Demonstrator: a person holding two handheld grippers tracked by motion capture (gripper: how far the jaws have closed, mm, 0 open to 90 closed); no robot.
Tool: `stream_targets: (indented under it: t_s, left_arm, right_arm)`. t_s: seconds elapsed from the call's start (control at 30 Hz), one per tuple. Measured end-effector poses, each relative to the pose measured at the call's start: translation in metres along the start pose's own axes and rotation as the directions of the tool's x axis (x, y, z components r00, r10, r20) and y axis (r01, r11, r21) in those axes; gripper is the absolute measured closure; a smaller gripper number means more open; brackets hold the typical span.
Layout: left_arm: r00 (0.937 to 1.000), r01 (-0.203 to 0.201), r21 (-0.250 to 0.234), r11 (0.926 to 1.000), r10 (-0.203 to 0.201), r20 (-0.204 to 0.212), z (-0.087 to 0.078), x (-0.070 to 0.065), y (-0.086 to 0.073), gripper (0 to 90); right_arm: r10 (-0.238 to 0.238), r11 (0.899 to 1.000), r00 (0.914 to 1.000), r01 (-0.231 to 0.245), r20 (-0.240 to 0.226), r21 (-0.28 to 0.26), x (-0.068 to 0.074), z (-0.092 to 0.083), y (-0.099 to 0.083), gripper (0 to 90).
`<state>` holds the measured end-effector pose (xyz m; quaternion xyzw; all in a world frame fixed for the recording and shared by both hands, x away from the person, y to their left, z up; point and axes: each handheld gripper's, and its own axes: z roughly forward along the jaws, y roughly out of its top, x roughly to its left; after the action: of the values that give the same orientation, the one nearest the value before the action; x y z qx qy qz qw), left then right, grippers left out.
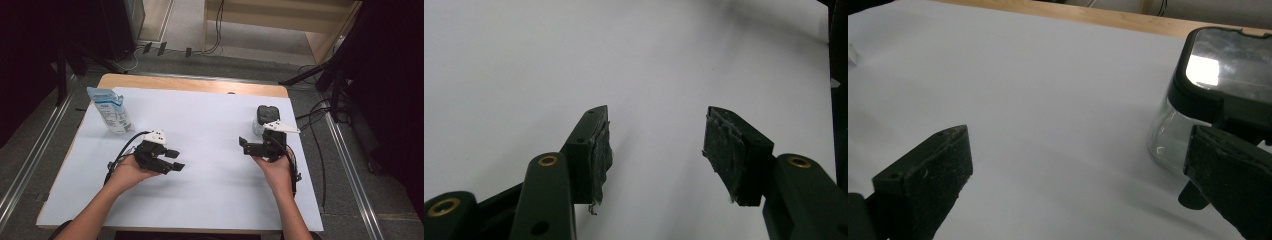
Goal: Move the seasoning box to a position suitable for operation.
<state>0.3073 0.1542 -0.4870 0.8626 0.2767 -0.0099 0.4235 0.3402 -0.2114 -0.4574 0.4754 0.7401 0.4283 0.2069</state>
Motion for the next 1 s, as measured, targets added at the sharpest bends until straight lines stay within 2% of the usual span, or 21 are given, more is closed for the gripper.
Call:
stream_targets:
  t_s: [0.07,0.3,0.43,0.47,0.6,0.77,0.8,0.87,1.0]
  left_arm:
    - [1.0000,0.004,0.003,1.0000,-0.004,0.004,0.000,-0.001,0.000,44.4]
    - [0.9999,0.009,-0.001,1.0000,-0.009,0.005,-0.001,-0.001,0.000,44.3]
    - [0.9999,0.009,-0.001,1.0000,-0.009,0.012,-0.001,-0.001,0.000,44.2]
    - [0.9999,0.009,-0.001,1.0000,-0.009,0.012,-0.001,-0.001,0.000,44.2]
    - [1.0000,0.001,0.006,1.0000,-0.001,0.009,-0.002,-0.002,0.000,44.0]
    - [0.9999,0.007,0.013,0.9999,-0.007,0.012,-0.001,-0.002,-0.001,43.9]
    - [0.9999,0.004,0.013,0.9999,-0.004,0.011,-0.001,-0.002,-0.001,43.8]
    - [0.9999,0.000,0.018,0.9998,-0.001,0.011,-0.002,-0.004,-0.001,43.6]
    - [0.9999,0.001,0.027,0.9996,-0.001,0.010,-0.002,-0.004,-0.002,43.5]
  right_arm:
    - [-0.012,1.000,0.9994,0.012,0.033,-0.002,-0.002,0.001,0.009,0.0]
    - [0.017,1.000,0.9980,-0.016,0.061,-0.025,-0.014,0.004,0.025,0.0]
    - [0.057,0.998,0.9947,-0.054,0.086,-0.038,-0.032,0.006,0.034,0.0]
    - [0.057,0.998,0.9947,-0.054,0.086,-0.038,-0.032,0.006,0.034,0.0]
    - [0.096,0.995,0.9899,-0.093,0.104,-0.030,-0.046,0.009,0.038,0.0]
    - [0.082,0.996,0.9884,-0.077,0.128,-0.050,-0.052,0.010,0.043,0.0]
    - [0.090,0.996,0.9848,-0.087,0.149,-0.030,-0.057,0.016,0.042,0.0]
    - [0.097,0.995,0.9818,-0.094,0.163,-0.026,-0.061,0.022,0.040,0.0]
    - [0.114,0.993,0.9790,-0.112,0.169,-0.026,-0.068,0.030,0.037,0.0]
